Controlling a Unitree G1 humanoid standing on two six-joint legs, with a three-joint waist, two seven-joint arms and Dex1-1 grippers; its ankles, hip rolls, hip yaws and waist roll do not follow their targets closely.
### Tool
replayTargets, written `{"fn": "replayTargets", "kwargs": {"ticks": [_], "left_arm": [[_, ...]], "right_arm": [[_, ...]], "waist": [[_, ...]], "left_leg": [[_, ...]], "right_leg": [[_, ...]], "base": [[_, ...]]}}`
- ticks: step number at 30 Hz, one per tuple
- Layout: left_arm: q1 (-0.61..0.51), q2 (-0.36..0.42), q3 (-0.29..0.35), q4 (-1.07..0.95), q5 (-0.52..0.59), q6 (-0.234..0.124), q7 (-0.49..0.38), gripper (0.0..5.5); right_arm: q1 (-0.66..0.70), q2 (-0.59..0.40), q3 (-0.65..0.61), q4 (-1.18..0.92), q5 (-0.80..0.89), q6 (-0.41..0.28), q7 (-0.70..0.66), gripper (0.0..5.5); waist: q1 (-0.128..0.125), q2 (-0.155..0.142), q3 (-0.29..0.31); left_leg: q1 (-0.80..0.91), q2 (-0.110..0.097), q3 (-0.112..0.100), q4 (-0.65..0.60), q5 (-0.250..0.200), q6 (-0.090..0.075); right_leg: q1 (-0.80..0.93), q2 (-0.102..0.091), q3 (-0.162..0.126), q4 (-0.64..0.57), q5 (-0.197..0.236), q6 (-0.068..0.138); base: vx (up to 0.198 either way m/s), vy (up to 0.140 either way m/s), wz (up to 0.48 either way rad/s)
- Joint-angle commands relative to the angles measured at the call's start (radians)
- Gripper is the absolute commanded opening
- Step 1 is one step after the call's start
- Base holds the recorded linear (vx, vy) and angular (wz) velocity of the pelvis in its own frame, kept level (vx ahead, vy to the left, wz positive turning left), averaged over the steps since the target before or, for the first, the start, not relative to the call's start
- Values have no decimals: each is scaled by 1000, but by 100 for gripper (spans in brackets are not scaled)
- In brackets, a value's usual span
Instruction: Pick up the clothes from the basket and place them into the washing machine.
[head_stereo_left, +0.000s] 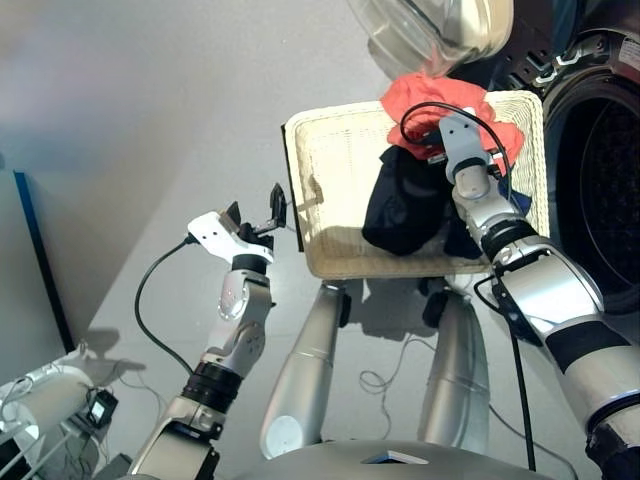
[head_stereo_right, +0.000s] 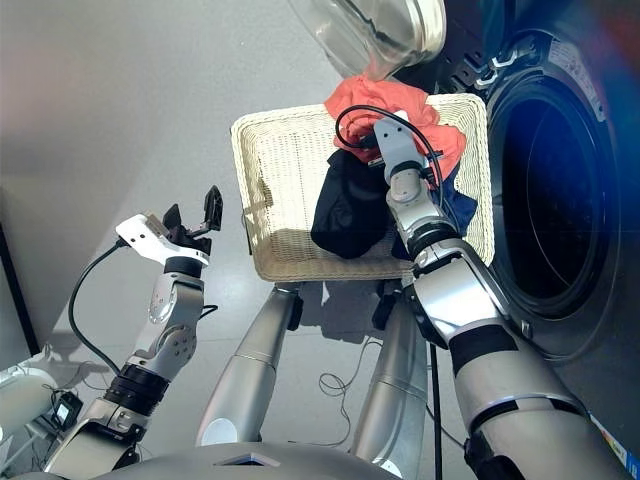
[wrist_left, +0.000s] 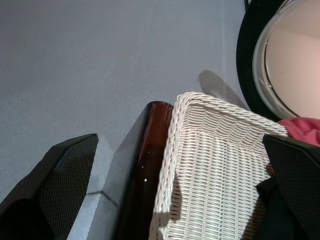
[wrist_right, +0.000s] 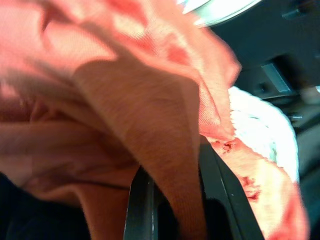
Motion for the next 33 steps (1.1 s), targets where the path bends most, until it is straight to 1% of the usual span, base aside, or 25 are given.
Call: {"fn": "replayTargets", "kwargs": {"ticks": [1,2,3,6,7,9,12,13,16,19,21,22,23,24,26,28,31,33], "left_arm": [[-16,13,45,-9,79,-50,54,550],[-19,8,48,-2,93,-58,70,550],[-23,5,50,5,108,-66,89,550],[-33,0,41,13,145,-90,137,550],[-34,-2,37,17,148,-95,143,550],[-34,-2,37,12,149,-103,143,550],[-25,-3,34,11,146,-113,150,550],[-24,-3,33,13,142,-119,152,550],[-7,2,29,5,131,-124,143,550],[18,15,31,-16,109,-126,129,550],[33,23,32,-20,88,-126,118,550],[42,26,33,-22,80,-126,115,550],[53,27,32,-33,66,-125,113,550],[63,31,31,-39,61,-120,111,550],[74,34,22,-44,55,-108,108,550],[86,40,29,-52,49,-99,109,550],[104,42,35,-62,35,-92,109,550],[110,40,37,-69,26,-90,105,550]], "right_arm": [[61,-23,-38,-179,-82,-68,-173,0],[96,-27,-57,-209,-118,-68,-219,0],[122,-32,-76,-220,-164,-54,-282,0],[172,-38,-133,-238,-227,-47,-417,0],[181,-46,-144,-229,-242,-40,-436,0],[185,-64,-149,-211,-263,-27,-456,0],[192,-76,-188,-178,-254,-17,-519,0],[186,-89,-210,-156,-252,-5,-564,0],[161,-137,-230,-98,-257,28,-601,0],[116,-206,-287,-48,-196,49,-643,0],[72,-280,-307,3,-138,62,-654,0],[51,-314,-313,25,-106,62,-660,0],[36,-355,-304,47,-89,75,-675,0],[26,-391,-304,70,-70,80,-674,0],[7,-462,-302,104,-44,106,-706,0],[-5,-524,-316,122,-19,128,-721,0],[1,-621,-346,118,21,140,-772,0],[10,-655,-349,99,20,147,-806,0]], "waist": [[-35,33,-7],[-44,36,-6],[-50,39,-6],[-64,48,-8],[-67,50,-8],[-73,52,-11],[-78,55,-18],[-79,58,-19],[-78,63,-24],[-74,72,-29],[-69,79,-28],[-67,82,-28],[-63,86,-25],[-59,90,-29],[-59,99,-22],[-62,106,-16],[-81,111,-5],[-87,113,0]], "left_leg": [[18,-1,52,-59,34,70],[31,1,54,-75,35,70],[42,2,54,-85,36,69],[65,2,60,-111,38,67],[68,0,64,-115,38,66],[67,-1,66,-121,40,66],[58,-3,73,-127,41,66],[54,-4,76,-126,41,67],[30,-9,78,-111,38,71],[-4,-14,79,-87,32,74],[-32,-16,81,-60,26,78],[-48,-16,84,-46,23,80],[-64,-16,87,-30,21,81],[-66,-16,78,-12,-9,76],[-93,-20,79,28,-17,75],[-119,-22,84,66,-31,75],[-154,-23,93,109,-47,78],[-165,-22,100,124,-56,83]], "right_leg": [[52,35,-8,-180,189,82],[65,35,-8,-198,190,82],[75,37,-7,-214,193,83],[99,41,-4,-253,200,85],[105,43,0,-266,204,85],[101,47,6,-276,211,86],[90,51,15,-286,218,86],[84,52,18,-286,219,86],[58,55,30,-274,221,85],[23,55,42,-251,219,84],[-9,56,52,-224,218,84],[-26,54,55,-211,217,84],[-43,52,60,-192,215,84],[-49,55,69,-166,185,94],[-79,52,77,-123,179,95],[-109,52,82,-77,169,95],[-142,57,92,-48,168,96],[-154,60,100,-41,167,96]], "base": [[-109,14,-144],[0,0,0],[0,0,0],[0,0,0],[0,0,0],[0,0,0],[0,0,0],[0,0,0],[0,0,0],[0,0,0],[-17,53,-20],[-17,55,6],[82,22,8],[84,17,14],[46,6,2],[0,0,0],[0,0,0],[0,0,0]]}}
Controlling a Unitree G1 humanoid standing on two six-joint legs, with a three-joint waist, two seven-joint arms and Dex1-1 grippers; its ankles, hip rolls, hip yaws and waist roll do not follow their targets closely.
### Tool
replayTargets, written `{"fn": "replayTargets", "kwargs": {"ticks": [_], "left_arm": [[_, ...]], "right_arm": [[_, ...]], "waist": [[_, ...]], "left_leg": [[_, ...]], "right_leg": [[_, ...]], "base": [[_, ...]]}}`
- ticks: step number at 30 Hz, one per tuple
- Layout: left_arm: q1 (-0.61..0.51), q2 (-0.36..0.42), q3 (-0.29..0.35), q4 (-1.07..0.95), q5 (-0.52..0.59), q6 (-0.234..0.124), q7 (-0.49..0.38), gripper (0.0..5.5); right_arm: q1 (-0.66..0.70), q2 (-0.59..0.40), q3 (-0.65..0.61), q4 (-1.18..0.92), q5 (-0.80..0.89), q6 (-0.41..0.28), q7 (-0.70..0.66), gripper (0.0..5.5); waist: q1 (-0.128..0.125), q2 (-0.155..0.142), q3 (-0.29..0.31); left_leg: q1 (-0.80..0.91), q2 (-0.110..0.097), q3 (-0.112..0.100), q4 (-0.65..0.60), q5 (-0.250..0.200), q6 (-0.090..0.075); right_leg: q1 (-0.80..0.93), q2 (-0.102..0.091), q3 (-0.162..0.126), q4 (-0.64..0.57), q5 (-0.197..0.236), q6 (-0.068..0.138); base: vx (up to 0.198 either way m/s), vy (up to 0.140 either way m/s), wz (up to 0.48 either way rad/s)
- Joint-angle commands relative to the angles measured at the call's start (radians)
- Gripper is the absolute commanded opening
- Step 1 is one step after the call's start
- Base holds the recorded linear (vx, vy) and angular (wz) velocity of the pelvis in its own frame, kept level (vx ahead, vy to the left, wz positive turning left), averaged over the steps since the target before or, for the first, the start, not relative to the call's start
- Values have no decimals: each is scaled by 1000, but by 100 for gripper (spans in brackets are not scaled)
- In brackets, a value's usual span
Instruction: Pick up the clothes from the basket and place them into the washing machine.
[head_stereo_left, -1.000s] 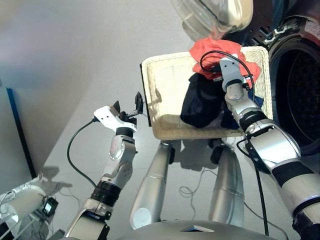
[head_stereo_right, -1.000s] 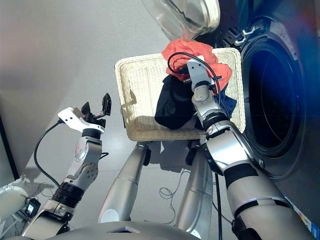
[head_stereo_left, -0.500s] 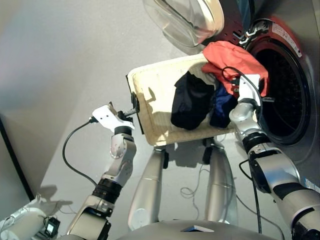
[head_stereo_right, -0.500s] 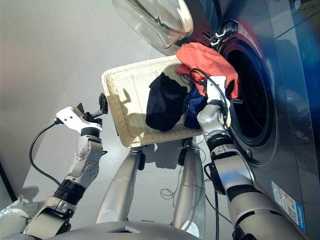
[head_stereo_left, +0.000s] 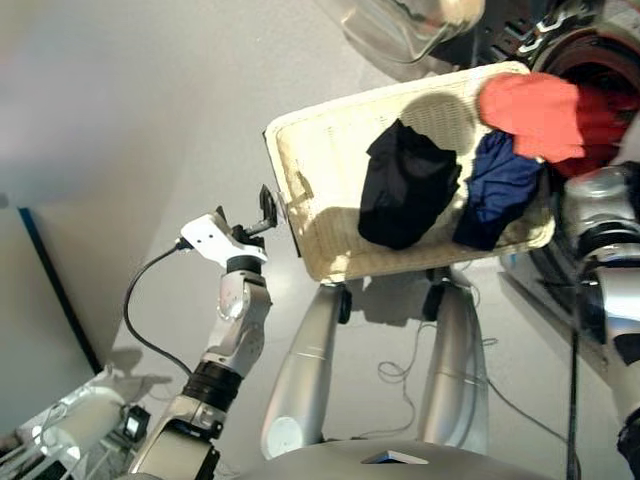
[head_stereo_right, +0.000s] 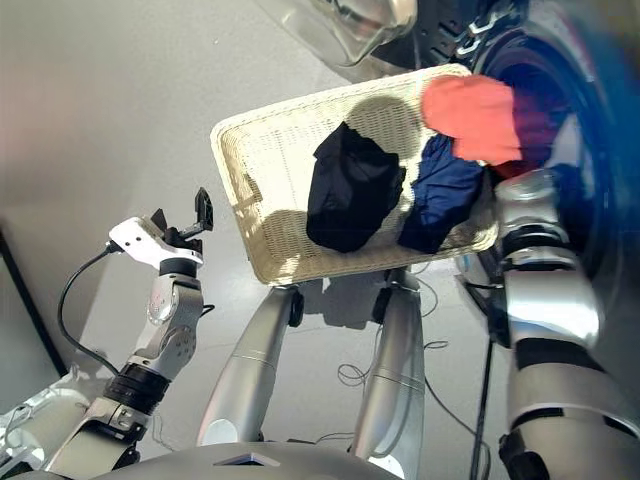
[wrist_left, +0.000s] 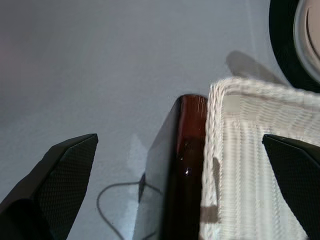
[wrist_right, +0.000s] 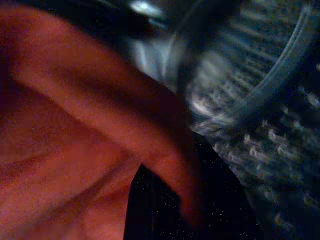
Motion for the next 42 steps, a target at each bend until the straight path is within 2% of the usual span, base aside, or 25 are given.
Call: {"fn": "replayTargets", "kwargs": {"ticks": [1,3,7,8,9,12,13,17,22,26,31,33,37,38,39,42], "left_arm": [[77,14,44,-81,-25,-41,-5,550],[77,20,38,-88,-34,-43,-7,550],[63,26,37,-90,-33,-43,0,550],[55,23,42,-85,-31,-44,4,550],[42,21,49,-79,-30,-44,4,550],[22,22,55,-67,-31,-51,1,550],[21,23,67,-68,-35,-54,-10,550],[21,24,85,-40,-65,-61,-36,550],[16,26,94,-19,-94,-54,-80,550],[-13,19,79,26,-102,-31,-122,550],[-106,31,42,126,13,-6,-131,550],[-161,40,14,197,95,3,-131,550],[-265,11,-20,323,194,17,-99,550],[-294,-4,-24,369,201,21,-93,550],[-315,-20,-30,408,212,24,-88,550],[-368,-60,-33,512,198,27,-88,550]], "right_arm": [[54,-211,20,-49,50,2,-128,0],[78,-240,1,-38,71,8,-135,0],[39,-196,47,-64,93,-22,-61,0],[33,-150,64,-87,94,-36,-16,216],[28,-109,89,-115,89,-52,8,550],[20,-3,119,-151,130,-128,108,550],[40,50,122,-216,155,-193,148,550],[109,130,96,-250,264,-272,286,550],[130,199,147,-231,326,-301,471,550],[176,255,188,-296,347,-325,579,550],[255,313,258,-415,291,-336,655,550],[287,337,283,-452,270,-341,686,550],[368,386,317,-557,292,-360,758,550],[386,394,340,-608,277,-362,773,550],[408,410,348,-628,299,-368,793,550],[472,443,397,-711,295,-377,840,550]], "waist": [[-62,63,-24],[-67,64,-19],[-74,55,-10],[-77,53,-6],[-82,48,-1],[-93,40,10],[-98,37,12],[-101,25,8],[-96,13,-1],[-100,1,-1],[-116,-17,-2],[-125,-26,-4],[-141,-43,-12],[-152,-53,-11],[-153,-55,-13],[-173,-77,-14]], "left_leg": [[-48,-5,-4,19,0,19],[-57,-6,-2,29,-6,22],[-73,-7,5,55,-11,25],[-75,-5,6,61,-14,25],[-76,-2,7,64,-16,24],[-72,3,12,63,-17,19],[-70,5,13,63,-15,17],[-63,6,7,61,-12,12],[-44,14,0,41,1,2],[1,23,-4,-18,17,-5],[90,36,-3,-123,37,-11],[120,39,-2,-150,43,-14],[173,45,-1,-200,56,-17],[174,42,7,-217,89,-12],[201,51,4,-222,60,-17],[231,61,10,-232,57,-14]], "right_leg": [[-54,48,-11,-20,126,33],[-63,49,-5,-13,124,35],[-76,56,3,-2,125,31],[-76,58,4,-1,127,30],[-73,59,5,-3,128,28],[-64,63,4,-12,134,26],[-59,63,2,-17,136,24],[-46,63,-8,-19,136,24],[-5,57,-28,-57,144,22],[44,55,-39,-110,150,22],[120,58,-52,-190,155,22],[146,63,-52,-215,158,24],[189,69,-55,-258,164,28],[190,68,-57,-279,196,21],[208,77,-53,-277,171,30],[231,93,-43,-300,181,31]], "base": [[0,0,0],[0,0,0],[0,0,0],[0,0,0],[0,0,0],[0,0,0],[0,0,0],[0,0,0],[-4,-23,-8],[-1,-14,3],[0,0,0],[0,0,0],[-26,-6,-15],[0,0,0],[0,0,0],[29,-7,-207]]}}
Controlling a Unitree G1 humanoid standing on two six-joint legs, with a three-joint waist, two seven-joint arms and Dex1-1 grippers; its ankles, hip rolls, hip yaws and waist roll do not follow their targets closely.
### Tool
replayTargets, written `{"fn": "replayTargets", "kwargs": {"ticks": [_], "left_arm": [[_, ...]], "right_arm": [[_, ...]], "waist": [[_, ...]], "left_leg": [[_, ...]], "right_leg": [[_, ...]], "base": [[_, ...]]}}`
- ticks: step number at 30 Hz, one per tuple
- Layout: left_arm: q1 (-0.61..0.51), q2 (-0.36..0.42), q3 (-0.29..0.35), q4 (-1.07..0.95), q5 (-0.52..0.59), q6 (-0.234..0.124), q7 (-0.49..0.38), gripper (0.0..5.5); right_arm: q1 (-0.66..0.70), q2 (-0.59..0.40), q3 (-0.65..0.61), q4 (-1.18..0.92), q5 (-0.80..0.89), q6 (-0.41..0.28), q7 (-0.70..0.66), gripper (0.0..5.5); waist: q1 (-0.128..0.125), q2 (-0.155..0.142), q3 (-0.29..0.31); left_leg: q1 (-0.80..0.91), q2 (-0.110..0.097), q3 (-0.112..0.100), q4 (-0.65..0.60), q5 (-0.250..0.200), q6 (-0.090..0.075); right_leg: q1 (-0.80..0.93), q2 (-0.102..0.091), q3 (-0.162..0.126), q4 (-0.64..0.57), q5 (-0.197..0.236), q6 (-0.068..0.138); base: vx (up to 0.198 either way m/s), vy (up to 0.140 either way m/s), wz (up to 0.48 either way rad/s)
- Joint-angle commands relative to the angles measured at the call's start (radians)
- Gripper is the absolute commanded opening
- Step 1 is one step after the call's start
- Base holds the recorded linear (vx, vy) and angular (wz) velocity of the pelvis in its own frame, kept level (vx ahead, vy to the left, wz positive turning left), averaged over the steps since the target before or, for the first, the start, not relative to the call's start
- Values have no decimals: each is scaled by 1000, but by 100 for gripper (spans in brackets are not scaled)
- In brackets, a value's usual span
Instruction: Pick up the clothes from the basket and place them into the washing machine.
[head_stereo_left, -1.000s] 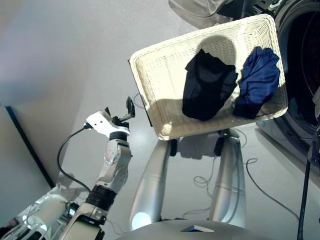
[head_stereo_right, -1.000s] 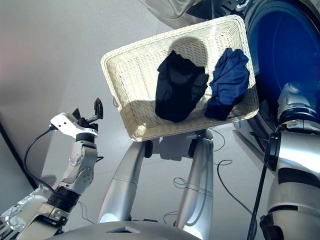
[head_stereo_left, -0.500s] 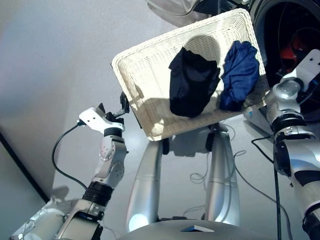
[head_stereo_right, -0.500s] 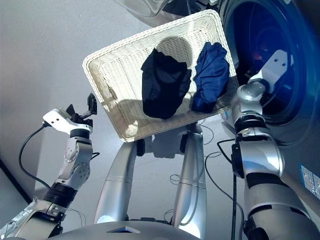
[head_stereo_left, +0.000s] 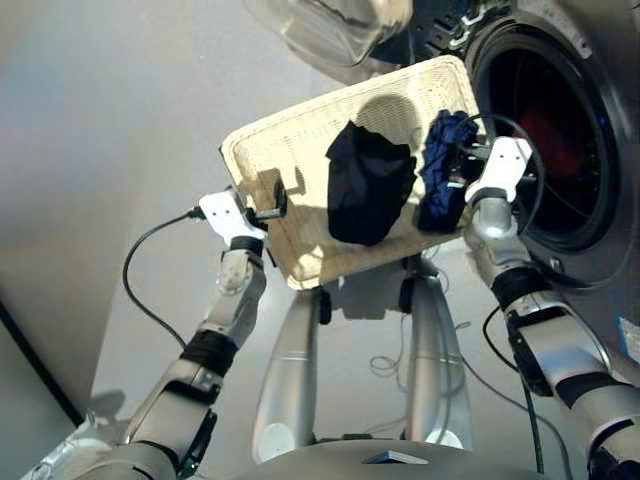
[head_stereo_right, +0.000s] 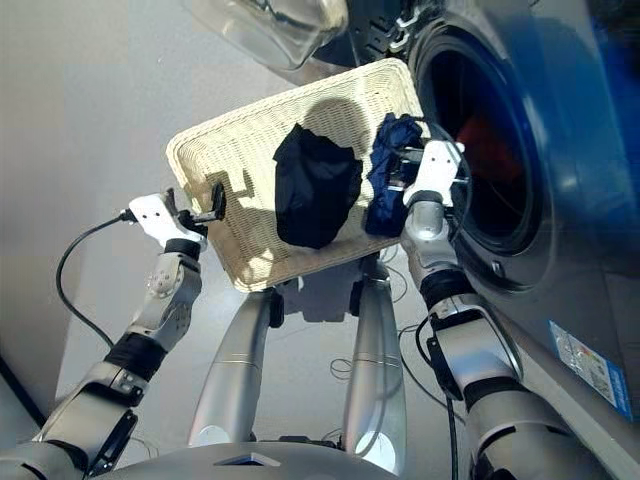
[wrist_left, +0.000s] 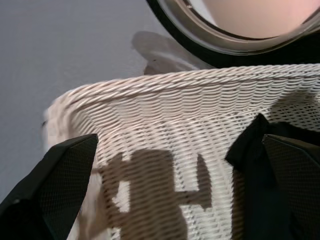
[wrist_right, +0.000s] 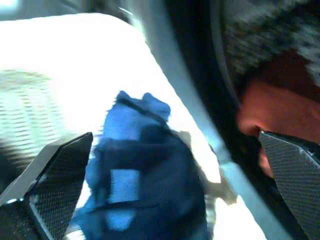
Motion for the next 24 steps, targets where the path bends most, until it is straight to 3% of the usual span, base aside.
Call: {"fn": "replayTargets", "kwargs": {"ticks": [1,6,7,8,11,20,24], "left_arm": [[-49,-35,-11,104,27,-20,0,550],[-116,-64,-14,206,24,-19,-12,550],[-116,-64,-14,206,24,-19,-13,550],[-137,-74,-17,228,26,-17,-17,550],[-184,-90,-10,269,22,-15,1,550],[-305,-86,56,420,48,18,50,550],[-331,-82,91,492,60,50,57,550]], "right_arm": [[63,17,81,-143,-26,-76,60,550],[145,-8,205,-292,-162,-62,102,550],[146,-8,206,-293,-162,-61,101,550],[169,-30,240,-344,-202,-62,117,550],[188,-54,280,-431,-250,-63,124,550],[221,-123,311,-667,-234,-75,160,550],[238,-134,294,-716,-206,-78,162,550]], "waist": [[-23,-16,-42],[-73,-50,-43],[-73,-50,-43],[-92,-57,-44],[-117,-61,-43],[-177,-68,-39],[-196,-73,-30]], "left_leg": [[26,15,-12,-73,28,-6],[18,38,-5,-40,4,1],[18,39,-5,-39,4,1],[3,44,-1,-19,-8,1],[-35,49,-1,30,-30,2],[-130,71,13,151,-89,8],[-140,81,12,165,-97,12]], "right_leg": [[25,50,-34,-120,116,37],[6,88,-3,-120,118,30],[5,88,-3,-119,118,30],[-8,97,5,-120,117,26],[-42,113,17,-107,116,21],[-140,146,34,-33,108,19],[-153,150,38,-14,102,21]], "base": [[3,31,-265],[-3,20,-273],[0,0,0],[10,-3,-181],[23,4,-283],[25,4,-228],[0,0,0]]}}
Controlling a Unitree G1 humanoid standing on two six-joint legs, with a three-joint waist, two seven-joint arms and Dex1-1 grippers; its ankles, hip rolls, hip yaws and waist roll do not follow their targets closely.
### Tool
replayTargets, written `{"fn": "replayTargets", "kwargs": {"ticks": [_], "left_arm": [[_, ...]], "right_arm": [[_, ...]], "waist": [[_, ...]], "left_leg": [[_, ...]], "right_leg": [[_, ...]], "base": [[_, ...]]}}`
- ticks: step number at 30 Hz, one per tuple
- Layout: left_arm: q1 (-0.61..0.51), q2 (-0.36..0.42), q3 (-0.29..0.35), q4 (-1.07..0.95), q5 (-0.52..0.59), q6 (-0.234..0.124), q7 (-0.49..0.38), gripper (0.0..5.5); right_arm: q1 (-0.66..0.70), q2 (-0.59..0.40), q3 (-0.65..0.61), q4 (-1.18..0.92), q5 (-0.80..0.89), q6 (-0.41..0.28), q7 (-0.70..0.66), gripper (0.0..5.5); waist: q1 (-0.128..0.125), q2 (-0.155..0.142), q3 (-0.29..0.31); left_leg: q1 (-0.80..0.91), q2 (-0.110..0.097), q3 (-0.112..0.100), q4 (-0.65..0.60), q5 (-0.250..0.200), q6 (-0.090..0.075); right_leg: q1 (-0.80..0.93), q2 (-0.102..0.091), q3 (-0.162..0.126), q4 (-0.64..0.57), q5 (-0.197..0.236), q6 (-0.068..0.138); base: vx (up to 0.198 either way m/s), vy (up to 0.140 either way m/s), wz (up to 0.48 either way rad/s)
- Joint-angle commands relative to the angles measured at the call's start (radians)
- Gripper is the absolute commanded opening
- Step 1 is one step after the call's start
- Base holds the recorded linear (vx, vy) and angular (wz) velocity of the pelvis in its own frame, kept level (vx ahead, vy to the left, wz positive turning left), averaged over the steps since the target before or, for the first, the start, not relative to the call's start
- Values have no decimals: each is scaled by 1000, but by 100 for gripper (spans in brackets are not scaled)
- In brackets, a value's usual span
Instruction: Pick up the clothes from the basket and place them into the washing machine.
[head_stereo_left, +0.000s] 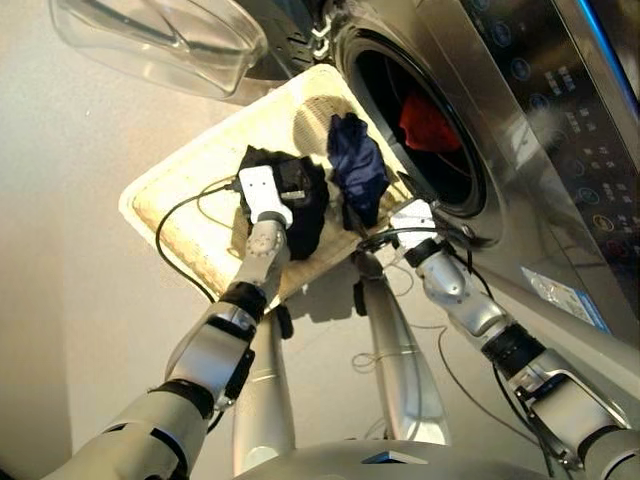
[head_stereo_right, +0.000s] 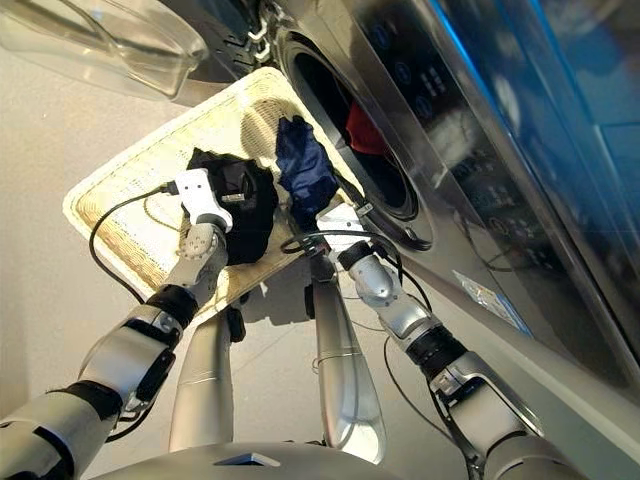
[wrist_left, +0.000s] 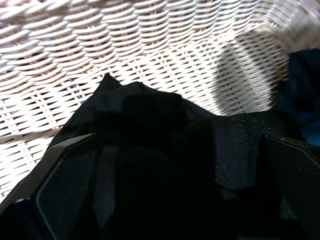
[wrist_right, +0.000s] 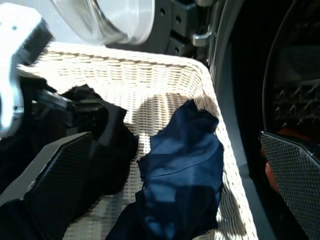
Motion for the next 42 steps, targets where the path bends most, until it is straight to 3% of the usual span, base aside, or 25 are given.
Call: {"fn": "replayTargets", "kwargs": {"ticks": [1,2,3,4,5,9,15,20,21,23,26,32,42], "left_arm": [[-37,-7,47,76,40,12,18,498],[-38,-12,58,85,31,19,17,280],[-41,-16,67,97,19,26,16,110],[-41,-23,71,100,10,29,8,17],[-40,-29,78,105,-12,33,-4,0],[-34,-50,87,123,-60,59,-74,0],[17,-74,57,46,-106,27,-96,0],[74,-63,16,-134,-186,-21,-117,0],[89,-60,9,-174,-205,-27,-126,0],[111,-48,3,-252,-235,-40,-131,0],[153,-33,-8,-434,-320,-62,-157,0],[226,-33,-21,-679,-455,-76,-198,0],[259,-46,-91,-891,-544,-80,-201,0]], "right_arm": [[-2,6,-4,-128,25,-77,10,550],[5,6,-10,-131,33,-75,11,550],[9,7,-20,-130,42,-75,6,550],[10,7,-26,-134,47,-76,6,550],[12,8,-31,-135,51,-74,8,550],[0,12,-46,-115,63,-63,17,550],[-21,26,-61,-52,43,-59,7,550],[-66,25,-33,85,-102,-30,-33,550],[-76,25,-21,120,-142,-20,-39,550],[-89,24,-4,177,-202,-9,-49,550],[-116,20,42,272,-312,13,-56,550],[-160,80,92,376,-375,23,-49,550],[-283,176,131,461,-409,30,-84,550]], "waist": [[-38,10,25],[-39,11,25],[-41,13,24],[-42,16,23],[-41,18,21],[-39,26,5],[-14,41,-13],[26,52,-21],[26,47,-20],[41,50,-25],[74,64,-34],[129,89,-54],[188,125,-68]], "left_leg": [[-11,-2,-53,15,8,44],[-9,-4,-55,14,9,43],[-7,-5,-57,9,9,42],[-2,-6,-59,0,11,41],[1,-9,-60,-3,11,41],[9,-16,-65,-27,14,39],[49,-26,-71,-75,28,33],[122,-38,-74,-152,55,24],[125,-50,-67,-168,92,27],[157,-55,-66,-196,103,24],[217,-62,-69,-243,119,19],[317,-74,-68,-332,150,12],[343,-95,-74,-347,163,19]], "right_leg": [[-24,22,-75,7,57,36],[-22,21,-75,8,57,36],[-23,20,-75,7,58,36],[-23,18,-76,4,56,35],[-21,15,-79,4,57,35],[-13,9,-85,-14,59,32],[33,-13,-95,-51,64,33],[109,-39,-111,-104,68,36],[115,-53,-117,-123,100,31],[148,-62,-127,-140,102,33],[203,-75,-141,-162,101,38],[291,-90,-163,-203,99,45],[309,-98,-167,-196,99,49]], "base": [[0,0,0],[0,0,0],[0,0,0],[0,0,0],[0,0,0],[0,0,0],[0,0,0],[-22,-2,25],[-107,-17,142],[-57,-22,227],[1,-19,166],[0,0,0],[0,0,0]]}}
